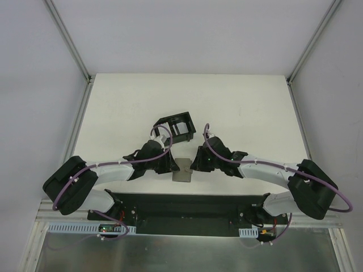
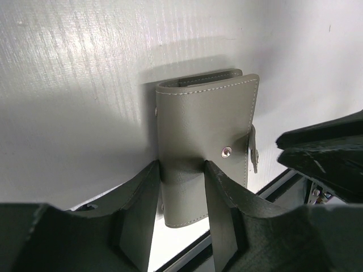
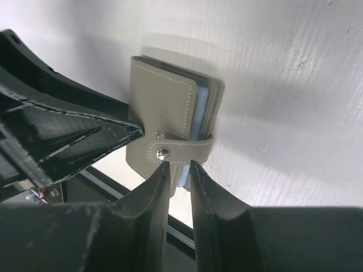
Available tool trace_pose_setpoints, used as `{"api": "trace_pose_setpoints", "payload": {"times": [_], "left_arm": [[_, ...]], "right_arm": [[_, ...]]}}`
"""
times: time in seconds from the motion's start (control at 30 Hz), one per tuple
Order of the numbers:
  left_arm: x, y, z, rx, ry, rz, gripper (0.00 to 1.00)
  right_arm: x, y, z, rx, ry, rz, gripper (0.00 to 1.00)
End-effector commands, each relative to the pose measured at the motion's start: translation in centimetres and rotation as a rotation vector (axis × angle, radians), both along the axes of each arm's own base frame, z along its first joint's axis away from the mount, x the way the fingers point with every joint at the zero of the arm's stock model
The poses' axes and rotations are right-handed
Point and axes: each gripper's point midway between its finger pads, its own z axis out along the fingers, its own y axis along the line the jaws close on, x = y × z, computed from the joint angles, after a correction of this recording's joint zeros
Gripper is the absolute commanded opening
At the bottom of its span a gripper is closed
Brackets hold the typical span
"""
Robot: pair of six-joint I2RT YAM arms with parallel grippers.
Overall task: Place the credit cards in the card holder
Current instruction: Close the card holder at the center of the board.
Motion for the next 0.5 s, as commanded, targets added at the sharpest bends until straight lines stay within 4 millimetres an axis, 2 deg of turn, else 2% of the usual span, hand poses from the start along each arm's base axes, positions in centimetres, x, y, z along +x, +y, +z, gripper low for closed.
{"api": "trace_pose_setpoints", "payload": {"times": [0.0, 0.2, 0.47], "left_arm": [[-3.1, 3.4, -4.0, 0.187, 0.111, -0.016, 0.38], [-3.4, 3.4, -4.3, 0.204, 0.118, -0.030, 0.38], [-3.8, 3.6, -4.9, 0.230, 0.132, -0.037, 0.38]], "right_arm": [[0.3, 1.4, 0.0, 0.038, 0.021, 0.006, 0.23], [0.9, 2.3, 0.0, 0.065, 0.006, 0.014, 0.22], [1.0, 2.5, 0.1, 0.071, 0.002, 0.026, 0.22]]}}
